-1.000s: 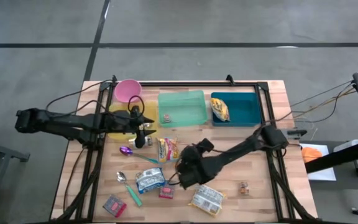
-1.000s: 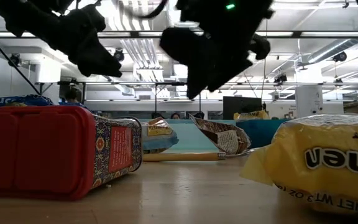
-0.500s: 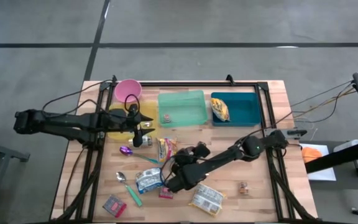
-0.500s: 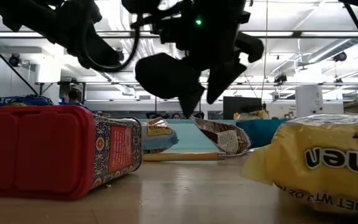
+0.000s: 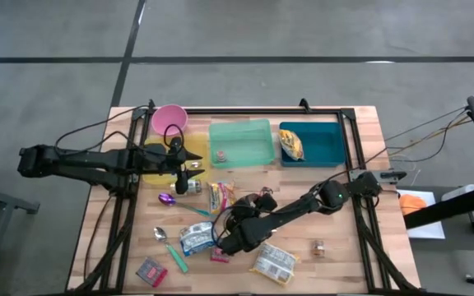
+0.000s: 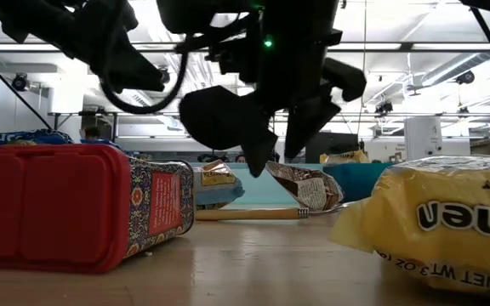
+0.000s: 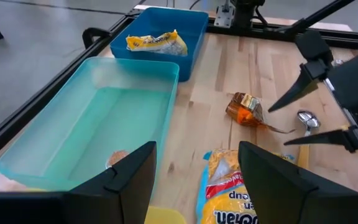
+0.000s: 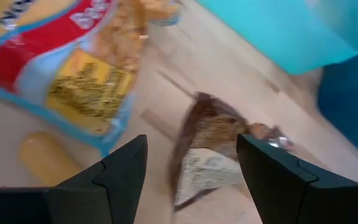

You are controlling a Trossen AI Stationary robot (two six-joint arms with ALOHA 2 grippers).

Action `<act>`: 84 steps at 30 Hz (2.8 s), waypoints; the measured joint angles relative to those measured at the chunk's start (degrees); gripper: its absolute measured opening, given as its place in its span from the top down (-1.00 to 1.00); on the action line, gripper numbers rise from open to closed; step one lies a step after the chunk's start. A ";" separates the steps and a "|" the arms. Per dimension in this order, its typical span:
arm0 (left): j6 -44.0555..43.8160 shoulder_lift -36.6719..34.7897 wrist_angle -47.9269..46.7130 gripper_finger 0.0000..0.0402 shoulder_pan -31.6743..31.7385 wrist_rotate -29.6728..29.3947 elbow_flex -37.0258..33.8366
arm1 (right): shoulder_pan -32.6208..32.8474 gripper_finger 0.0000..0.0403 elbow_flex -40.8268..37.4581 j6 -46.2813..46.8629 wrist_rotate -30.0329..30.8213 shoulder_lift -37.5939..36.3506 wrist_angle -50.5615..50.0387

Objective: Pick & Place Food Item
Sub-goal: Put the seasoning bag into the green bin

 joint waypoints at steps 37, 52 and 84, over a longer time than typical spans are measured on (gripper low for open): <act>-0.42 0.05 -0.22 -0.18 -0.02 0.00 -0.02 | -0.57 0.96 -2.01 -11.54 -3.57 -0.02 2.70; -0.37 0.07 -0.81 -0.18 0.00 0.02 -0.07 | 0.65 0.96 2.47 -13.07 -0.34 -4.25 -5.48; -0.45 0.07 -1.38 -0.18 -0.04 0.01 -0.66 | -19.26 0.96 -44.21 -42.71 -11.48 -56.53 38.47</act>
